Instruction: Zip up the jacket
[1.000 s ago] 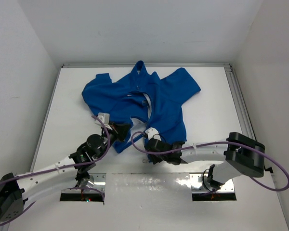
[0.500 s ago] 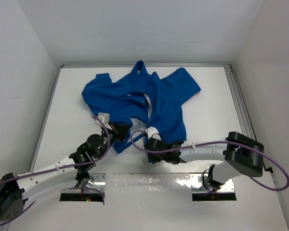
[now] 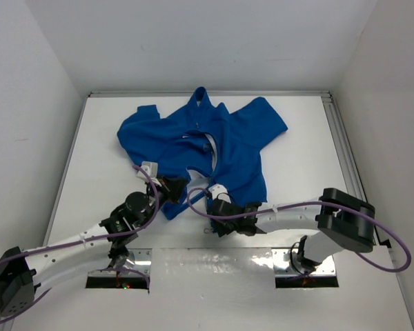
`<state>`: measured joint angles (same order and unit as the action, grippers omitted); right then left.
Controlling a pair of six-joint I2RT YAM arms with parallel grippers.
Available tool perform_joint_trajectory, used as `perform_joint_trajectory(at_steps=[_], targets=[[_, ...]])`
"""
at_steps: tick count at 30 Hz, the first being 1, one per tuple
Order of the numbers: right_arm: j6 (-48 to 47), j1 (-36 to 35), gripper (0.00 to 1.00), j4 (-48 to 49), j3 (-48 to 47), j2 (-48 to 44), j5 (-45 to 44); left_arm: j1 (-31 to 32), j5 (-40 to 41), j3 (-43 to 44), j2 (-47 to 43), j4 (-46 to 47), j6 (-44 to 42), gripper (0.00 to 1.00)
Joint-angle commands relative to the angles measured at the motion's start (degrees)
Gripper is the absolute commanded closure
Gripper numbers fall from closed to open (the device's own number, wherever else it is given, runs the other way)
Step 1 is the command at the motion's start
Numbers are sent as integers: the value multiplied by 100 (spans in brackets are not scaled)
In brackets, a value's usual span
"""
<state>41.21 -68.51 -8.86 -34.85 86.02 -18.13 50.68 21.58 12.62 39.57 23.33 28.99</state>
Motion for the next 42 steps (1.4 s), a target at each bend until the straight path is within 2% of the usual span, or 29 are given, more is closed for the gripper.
perform_joint_trajectory(at_steps=[1, 4, 5, 7, 8, 13, 16, 22, 25, 26, 29, 31, 32, 34, 36, 37, 40, 42], targets=[[89, -48, 56, 104, -57, 266, 126, -67, -40, 65, -2, 189, 45, 100], [159, -48, 61, 25, -83, 337, 20, -67, -14, 38, -37, 224, 19, 100], [194, -48, 68, 8, -75, 328, 3, -75, 38, 82, -20, 198, 1, 100], [247, -40, 73, 34, -13, 293, -15, -75, 30, 91, -11, 119, 27, 100], [264, -48, 81, 25, -13, 293, -6, -75, 4, 74, -37, 154, 36, 100], [466, -48, 90, 218, 249, 170, 134, -84, 39, 91, -2, 102, 27, 100], [572, -48, 100, 429, 382, 100, 135, -84, -14, 39, -81, 198, 1, 100], [476, -48, 100, 1491, 637, -488, 134, -84, -154, 91, 51, 259, 36, 100], [247, -48, 100, 2667, 1004, -1094, -164, -84, -146, 266, 95, 128, 54, 100], [47, -48, 100, 3454, 1120, -1244, -373, -84, -180, 293, 60, 76, 54, 100], [-646, -40, 100, 4914, 1481, -1728, -664, -84, -146, 302, -54, 58, 133, 100], [-964, -48, 100, 5471, 1665, -2193, -692, -84, -128, 468, -72, -74, 107, 100], [-1218, -48, 100, 6135, 1788, -2360, -666, -84, -111, 513, -99, -231, 107, 100], [-1265, -48, 100, 6772, 2279, -2756, -805, -84, -111, 478, -221, -250, 159, 100], [-932, 4, 100, 6522, 2395, -2705, -1260, -84, -111, 460, -239, -285, 212, 100], [-670, 39, 100, 6207, 2360, -2382, -1333, -84, -137, 469, -205, -346, 238, 100], [-684, 48, 100, 7218, 2702, -2107, -1184, -84, -207, 320, -178, -112, 396, 100], [-790, 48, 100, 7459, 2782, -2229, -1289, -84, -330, 276, -4, 4, 563, 100]])
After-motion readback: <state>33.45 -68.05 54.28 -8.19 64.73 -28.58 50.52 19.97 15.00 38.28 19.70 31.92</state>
